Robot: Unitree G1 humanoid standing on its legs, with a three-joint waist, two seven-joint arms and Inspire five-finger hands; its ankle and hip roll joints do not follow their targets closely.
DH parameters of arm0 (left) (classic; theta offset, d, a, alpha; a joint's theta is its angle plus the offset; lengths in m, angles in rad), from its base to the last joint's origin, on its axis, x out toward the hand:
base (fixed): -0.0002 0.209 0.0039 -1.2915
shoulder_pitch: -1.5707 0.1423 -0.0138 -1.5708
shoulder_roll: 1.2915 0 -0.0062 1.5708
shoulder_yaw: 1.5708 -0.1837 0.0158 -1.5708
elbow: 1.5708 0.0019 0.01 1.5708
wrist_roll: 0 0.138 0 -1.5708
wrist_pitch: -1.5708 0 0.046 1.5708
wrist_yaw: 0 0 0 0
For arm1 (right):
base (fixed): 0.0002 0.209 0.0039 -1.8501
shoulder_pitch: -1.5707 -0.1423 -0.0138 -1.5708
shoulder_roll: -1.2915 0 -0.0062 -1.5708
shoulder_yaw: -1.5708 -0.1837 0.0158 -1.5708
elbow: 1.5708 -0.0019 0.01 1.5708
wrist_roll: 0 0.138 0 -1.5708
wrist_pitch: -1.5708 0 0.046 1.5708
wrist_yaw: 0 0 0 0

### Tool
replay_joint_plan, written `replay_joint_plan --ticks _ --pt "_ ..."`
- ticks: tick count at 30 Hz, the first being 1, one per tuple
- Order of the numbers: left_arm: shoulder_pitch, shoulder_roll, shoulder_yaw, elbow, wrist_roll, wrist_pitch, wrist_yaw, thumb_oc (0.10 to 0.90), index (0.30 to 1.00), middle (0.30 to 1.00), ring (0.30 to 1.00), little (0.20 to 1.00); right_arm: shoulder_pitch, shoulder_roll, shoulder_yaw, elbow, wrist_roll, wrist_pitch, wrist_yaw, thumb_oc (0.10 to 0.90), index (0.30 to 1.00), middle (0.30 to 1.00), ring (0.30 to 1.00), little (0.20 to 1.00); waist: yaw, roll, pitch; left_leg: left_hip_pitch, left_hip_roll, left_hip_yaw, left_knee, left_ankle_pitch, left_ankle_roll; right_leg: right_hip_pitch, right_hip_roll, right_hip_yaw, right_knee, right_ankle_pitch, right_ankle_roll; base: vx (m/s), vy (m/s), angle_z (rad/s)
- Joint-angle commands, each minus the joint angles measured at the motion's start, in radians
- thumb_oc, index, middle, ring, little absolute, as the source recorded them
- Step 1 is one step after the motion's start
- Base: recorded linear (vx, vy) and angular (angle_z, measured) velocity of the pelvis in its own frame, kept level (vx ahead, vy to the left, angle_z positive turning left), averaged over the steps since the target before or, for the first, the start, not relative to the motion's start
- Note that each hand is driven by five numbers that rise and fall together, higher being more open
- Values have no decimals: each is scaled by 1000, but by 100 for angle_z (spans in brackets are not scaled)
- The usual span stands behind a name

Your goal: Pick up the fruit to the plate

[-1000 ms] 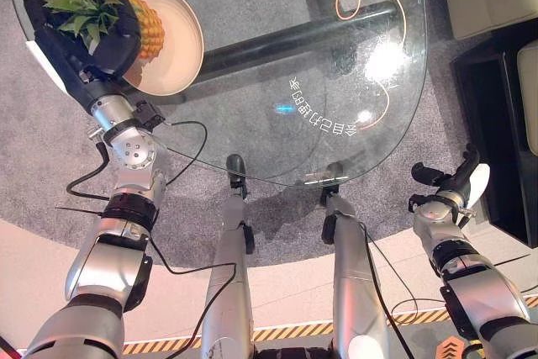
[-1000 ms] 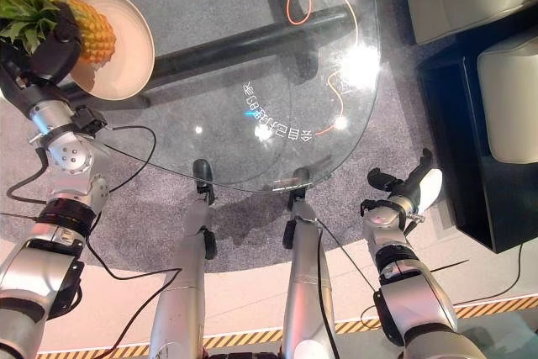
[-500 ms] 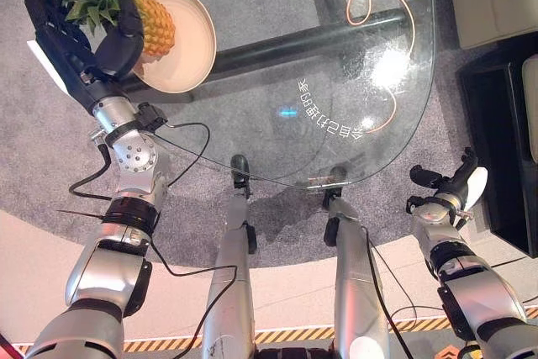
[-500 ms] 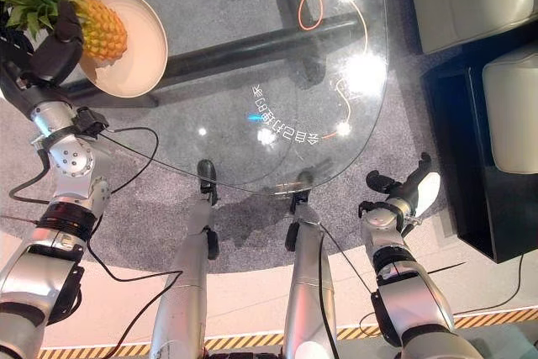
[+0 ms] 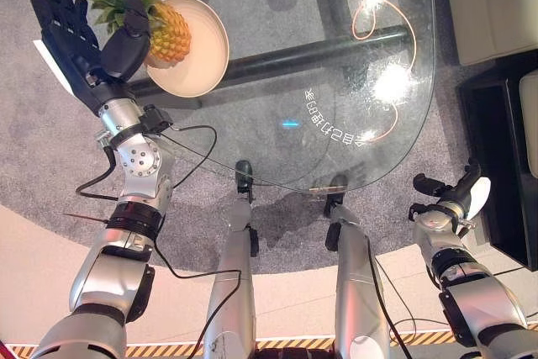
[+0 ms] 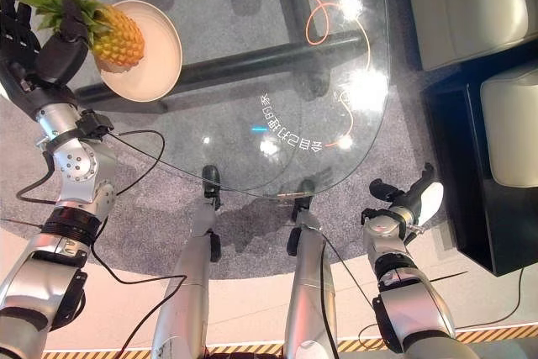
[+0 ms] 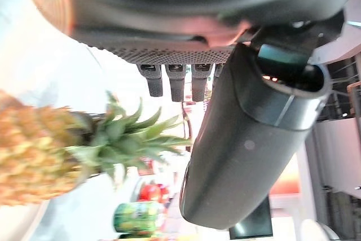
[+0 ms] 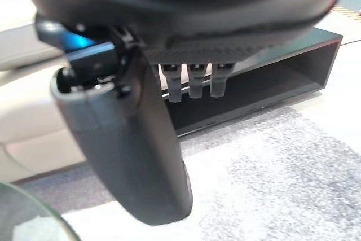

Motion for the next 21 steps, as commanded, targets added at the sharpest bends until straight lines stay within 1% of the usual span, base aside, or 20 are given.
replay_joint_plan --ticks 1,2,3,6,11,12,14,15,18,20,21 --pt "-57 26 88 -84 19 -106 -18 800 900 900 900 900 78 -56 -57 14 -17 -44 -81 800 900 900 900 900 4 10 -26 66 -54 37 102 -196 32 105 12 -9 -190 87 28 13 -25 3" --pt "-44 26 91 -97 6 -96 -23 800 900 900 900 900 89 -52 -59 11 -16 -46 -84 800 900 900 900 900 5 11 -26 87 -53 36 96 -203 32 124 12 -7 -192 81 30 -7 -19 4" --pt "-36 29 98 -111 -4 -84 -31 800 900 900 900 900 96 -49 -63 9 -15 -48 -86 800 900 900 900 900 6 13 -26 96 -54 34 88 -194 33 132 11 -5 -199 90 31 -4 -25 4" --pt "0 33 114 -132 -43 -44 -78 800 900 900 900 900 129 -37 -79 1 -21 -55 -92 800 900 900 900 900 8 15 -26 156 -55 30 65 -192 33 188 6 -1 -217 94 35 -8 -20 1" --pt "81 56 139 -94 -86 50 -165 800 900 900 900 900 202 -33 -124 -9 -17 -77 -88 800 900 900 900 900 11 15 -26 299 -52 31 10 -185 27 332 -6 4 -265 102 49 25 -42 2" --pt "128 60 157 -74 -113 83 -196 800 900 900 900 900 237 -35 -146 -16 -23 -78 -75 800 900 900 900 900 13 12 -31 351 -50 33 -12 -183 24 388 -11 2 -287 103 53 80 -40 5" --pt "207 58 173 -43 -109 94 -226 800 900 900 900 900 291 -34 -169 -23 -33 -81 -55 800 900 900 900 900 16 8 -63 397 -48 34 -43 -178 19 439 -14 -1 -316 107 58 110 -32 4" --pt "245 55 180 -32 -101 110 -231 800 900 900 900 900 322 -32 -177 -28 -38 -83 -46 800 900 900 900 900 17 7 -80 421 -46 34 -60 -176 17 465 -14 -3 -332 108 60 140 -27 -2" --pt "399 27 199 36 -18 168 -232 800 900 900 900 900 433 -1 -183 -48 -90 -71 -13 800 900 900 900 900 20 1 -159 511 -45 34 -109 -169 14 568 -13 -10 -387 111 60 177 -22 -3" --pt "500 -2 203 120 24 182 -246 800 900 900 900 900 494 18 -184 -53 -92 -67 17 800 900 900 900 900 18 -7 -206 565 -42 38 -115 -174 15 628 -9 -16 -404 111 58 191 -9 -5" --pt "527 -10 204 155 26 208 -270 800 900 900 900 900 510 23 -184 -45 -97 -67 34 800 900 900 900 900 17 -9 -223 583 -41 40 -114 -179 15 648 -6 -17 -407 107 55 168 -6 -4"
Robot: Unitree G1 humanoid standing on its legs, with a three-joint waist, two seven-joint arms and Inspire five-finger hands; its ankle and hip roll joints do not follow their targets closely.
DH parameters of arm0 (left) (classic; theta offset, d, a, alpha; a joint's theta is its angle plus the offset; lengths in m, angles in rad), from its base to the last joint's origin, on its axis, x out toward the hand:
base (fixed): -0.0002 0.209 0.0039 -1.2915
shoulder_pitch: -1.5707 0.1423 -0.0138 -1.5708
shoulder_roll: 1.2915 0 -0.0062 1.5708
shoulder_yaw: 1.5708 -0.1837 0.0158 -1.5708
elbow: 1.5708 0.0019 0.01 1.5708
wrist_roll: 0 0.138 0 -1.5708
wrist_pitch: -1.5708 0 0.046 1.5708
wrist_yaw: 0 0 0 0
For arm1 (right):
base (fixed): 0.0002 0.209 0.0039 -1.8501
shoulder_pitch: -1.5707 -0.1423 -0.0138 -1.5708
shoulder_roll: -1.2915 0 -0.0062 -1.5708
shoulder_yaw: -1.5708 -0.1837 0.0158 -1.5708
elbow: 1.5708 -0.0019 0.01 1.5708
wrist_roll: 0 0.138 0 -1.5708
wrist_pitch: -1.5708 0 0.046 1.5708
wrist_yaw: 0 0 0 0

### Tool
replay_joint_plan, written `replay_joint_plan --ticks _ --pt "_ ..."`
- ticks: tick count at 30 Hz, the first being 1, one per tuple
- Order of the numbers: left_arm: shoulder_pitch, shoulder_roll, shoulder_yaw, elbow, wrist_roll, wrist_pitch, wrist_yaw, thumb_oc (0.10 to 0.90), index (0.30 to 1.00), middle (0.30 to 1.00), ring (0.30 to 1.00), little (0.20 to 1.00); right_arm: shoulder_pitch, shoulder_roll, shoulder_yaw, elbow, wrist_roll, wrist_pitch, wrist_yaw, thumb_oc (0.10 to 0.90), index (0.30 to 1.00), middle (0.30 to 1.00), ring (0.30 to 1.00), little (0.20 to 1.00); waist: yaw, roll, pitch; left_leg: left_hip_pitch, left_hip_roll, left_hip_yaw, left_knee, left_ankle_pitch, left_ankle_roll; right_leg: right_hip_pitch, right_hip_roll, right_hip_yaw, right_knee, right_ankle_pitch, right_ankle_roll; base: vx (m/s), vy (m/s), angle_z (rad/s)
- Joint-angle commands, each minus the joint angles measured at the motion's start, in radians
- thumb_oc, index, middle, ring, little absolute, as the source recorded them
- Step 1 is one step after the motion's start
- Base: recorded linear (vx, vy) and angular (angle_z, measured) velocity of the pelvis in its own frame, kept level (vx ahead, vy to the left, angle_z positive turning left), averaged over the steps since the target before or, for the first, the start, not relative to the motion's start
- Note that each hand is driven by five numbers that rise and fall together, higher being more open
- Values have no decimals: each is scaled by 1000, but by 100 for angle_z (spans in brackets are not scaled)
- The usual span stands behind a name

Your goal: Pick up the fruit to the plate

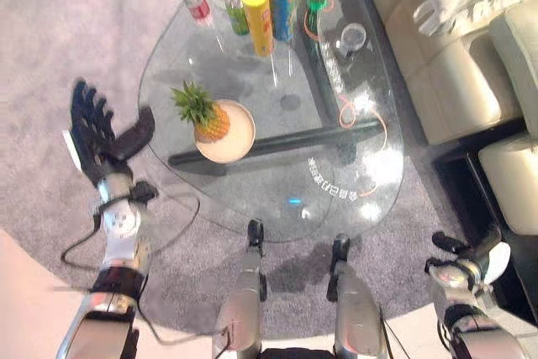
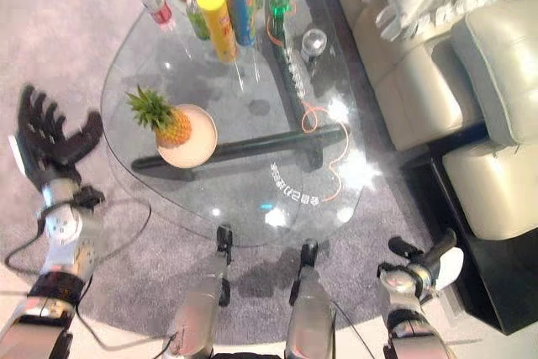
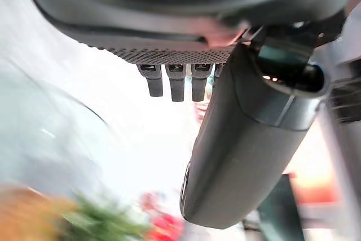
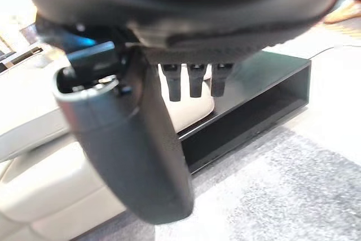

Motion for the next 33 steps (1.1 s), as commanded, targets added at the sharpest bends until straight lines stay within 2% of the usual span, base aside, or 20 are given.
replay_joint_plan --ticks 1,3,4,6,7,9,12,15,20,25,28,33 --pt "50 1 66 133 94 -2 -39 800 900 900 900 900 104 -10 -22 34 -48 -19 44 800 900 900 900 900 13 -53 -195 55 -34 29 45 -136 -2 -12 -14 26 21 11 6 220 5 -1" --pt "112 -20 60 253 156 40 -62 800 900 900 900 900 138 -3 1 63 -95 18 107 800 900 900 900 900 8 -58 -263 120 -26 37 36 -146 -2 49 -5 29 11 5 0 307 13 2" --pt "122 -22 61 277 160 44 -69 800 900 900 900 900 144 -3 5 70 -99 26 122 800 900 900 900 900 7 -58 -274 133 -24 39 33 -148 -3 62 -4 30 9 3 0 281 4 -8" --pt "155 -36 64 358 192 93 -111 800 900 900 900 900 170 7 15 96 -132 52 181 800 900 900 900 900 4 -59 -320 171 -18 42 18 -151 -6 99 2 32 -4 -2 0 198 -4 -8" --pt "158 -37 64 361 195 99 -115 800 900 900 900 900 172 8 16 96 -135 52 184 800 900 900 900 900 4 -59 -322 174 -17 42 17 -152 -6 101 3 32 -6 -2 -1 169 -2 -1" --pt "188 -54 54 434 238 152 -182 800 900 900 900 900 196 20 29 118 -166 97 262 800 900 900 900 900 0 -58 -356 205 -11 40 9 -160 -11 134 9 31 -14 -12 -2 132 4 -2" --pt "203 -68 47 493 242 195 -231 800 900 900 900 900 210 30 40 147 -185 125 327 800 900 900 900 900 -7 -55 -372 224 -7 42 5 -167 -13 151 11 28 -14 -23 -2 73 34 0" --pt "226 -94 29 571 255 266 -341 800 900 900 900 900 216 41 54 200 -200 198 447 800 900 900 900 900 -11 -52 -391 248 -1 47 -2 -175 -14 177 13 18 -25 -31 -3 34 25 0" --pt "228 -127 -23 599 265 294 -474 800 900 900 900 900 204 56 76 251 -217 266 564 800 900 900 900 900 -7 -50 -407 257 5 49 -2 -183 -19 206 10 -1 -54 -25 -1 5 10 -2" --pt "219 -155 -60 614 253 384 -516 800 900 900 900 900 186 74 98 275 -228 301 592 800 900 900 900 900 -6 -44 -418 258 11 60 -2 -182 -26 219 4 -22 -75 -17 4 0 0 0" --pt "219 -167 -69 640 278 471 -512 800 900 900 900 900 172 83 118 281 -244 312 610 800 900 900 900 900 -6 -42 -427 265 16 70 -2 -184 -28 223 1 -29 -78 -17 5 0 0 0" --pt "215 -178 -88 677 330 534 -538 800 900 900 900 900 156 93 147 279 -265 328 616 800 900 900 900 900 -15 -37 -435 273 18 82 -2 -188 -26 225 1 -26 -79 -20 2 0 0 0"
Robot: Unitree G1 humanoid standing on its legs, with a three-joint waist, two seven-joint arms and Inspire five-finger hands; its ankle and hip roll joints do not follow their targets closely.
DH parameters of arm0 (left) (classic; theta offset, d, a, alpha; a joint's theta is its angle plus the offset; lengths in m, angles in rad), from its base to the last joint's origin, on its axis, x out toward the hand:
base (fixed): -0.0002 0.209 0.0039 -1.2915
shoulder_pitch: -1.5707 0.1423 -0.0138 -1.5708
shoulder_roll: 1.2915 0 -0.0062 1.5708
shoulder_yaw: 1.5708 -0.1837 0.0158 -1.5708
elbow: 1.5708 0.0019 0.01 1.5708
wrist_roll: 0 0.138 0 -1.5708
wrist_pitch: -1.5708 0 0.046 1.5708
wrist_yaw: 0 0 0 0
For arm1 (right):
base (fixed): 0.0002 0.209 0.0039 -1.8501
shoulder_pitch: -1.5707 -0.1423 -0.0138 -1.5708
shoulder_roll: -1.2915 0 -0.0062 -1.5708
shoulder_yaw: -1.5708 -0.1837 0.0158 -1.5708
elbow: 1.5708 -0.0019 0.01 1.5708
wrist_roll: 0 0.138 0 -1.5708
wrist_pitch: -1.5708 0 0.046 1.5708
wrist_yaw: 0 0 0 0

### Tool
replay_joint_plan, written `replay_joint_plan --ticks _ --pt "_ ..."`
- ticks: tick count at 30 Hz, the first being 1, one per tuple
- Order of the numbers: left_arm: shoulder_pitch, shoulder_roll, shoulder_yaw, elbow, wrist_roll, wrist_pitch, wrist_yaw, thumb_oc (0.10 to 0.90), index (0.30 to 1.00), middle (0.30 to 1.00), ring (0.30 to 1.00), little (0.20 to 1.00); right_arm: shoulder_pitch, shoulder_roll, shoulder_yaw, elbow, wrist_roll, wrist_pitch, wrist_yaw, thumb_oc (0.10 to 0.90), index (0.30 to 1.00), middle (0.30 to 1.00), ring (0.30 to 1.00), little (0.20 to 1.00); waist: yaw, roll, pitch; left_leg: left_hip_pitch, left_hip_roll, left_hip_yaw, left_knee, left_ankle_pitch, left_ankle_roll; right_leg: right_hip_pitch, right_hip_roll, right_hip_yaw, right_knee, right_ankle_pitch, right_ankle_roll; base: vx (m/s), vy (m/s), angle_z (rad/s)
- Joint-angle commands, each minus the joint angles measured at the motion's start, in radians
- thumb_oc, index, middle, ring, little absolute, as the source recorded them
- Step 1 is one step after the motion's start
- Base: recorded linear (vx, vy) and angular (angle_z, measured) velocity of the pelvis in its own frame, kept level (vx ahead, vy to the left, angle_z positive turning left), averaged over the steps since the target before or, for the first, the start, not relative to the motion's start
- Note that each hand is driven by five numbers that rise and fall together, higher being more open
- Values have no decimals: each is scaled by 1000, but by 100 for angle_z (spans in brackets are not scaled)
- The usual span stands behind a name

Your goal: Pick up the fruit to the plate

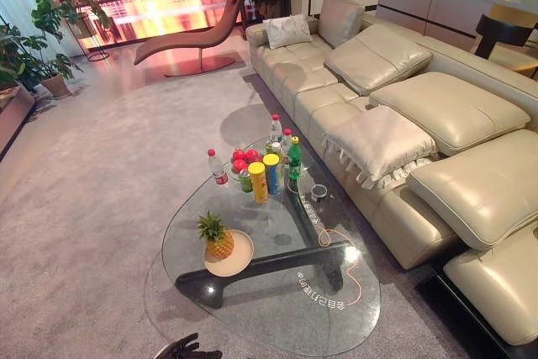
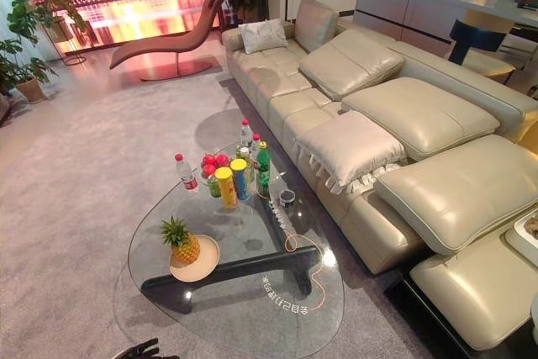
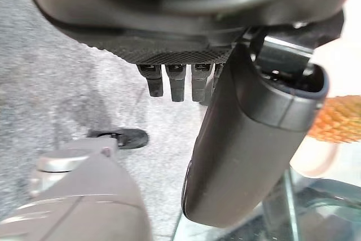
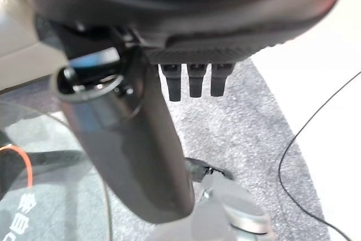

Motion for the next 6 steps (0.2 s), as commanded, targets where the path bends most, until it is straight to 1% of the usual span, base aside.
replay_joint_plan --ticks 1,6 --pt "-104 29 -16 69 42 14 -37 800 900 900 900 900 -98 6 28 58 -30 9 -3 800 900 900 900 900 -7 -16 33 69 2 45 6 -95 -12 -6 -15 -9 14 16 16 0 0 0" --pt "-116 16 -41 67 26 45 -72 800 900 900 900 900 -103 6 36 63 -35 9 0 800 900 900 900 900 -10 -12 34 71 2 52 6 -98 -9 -5 -19 -11 16 16 17 0 0 0"
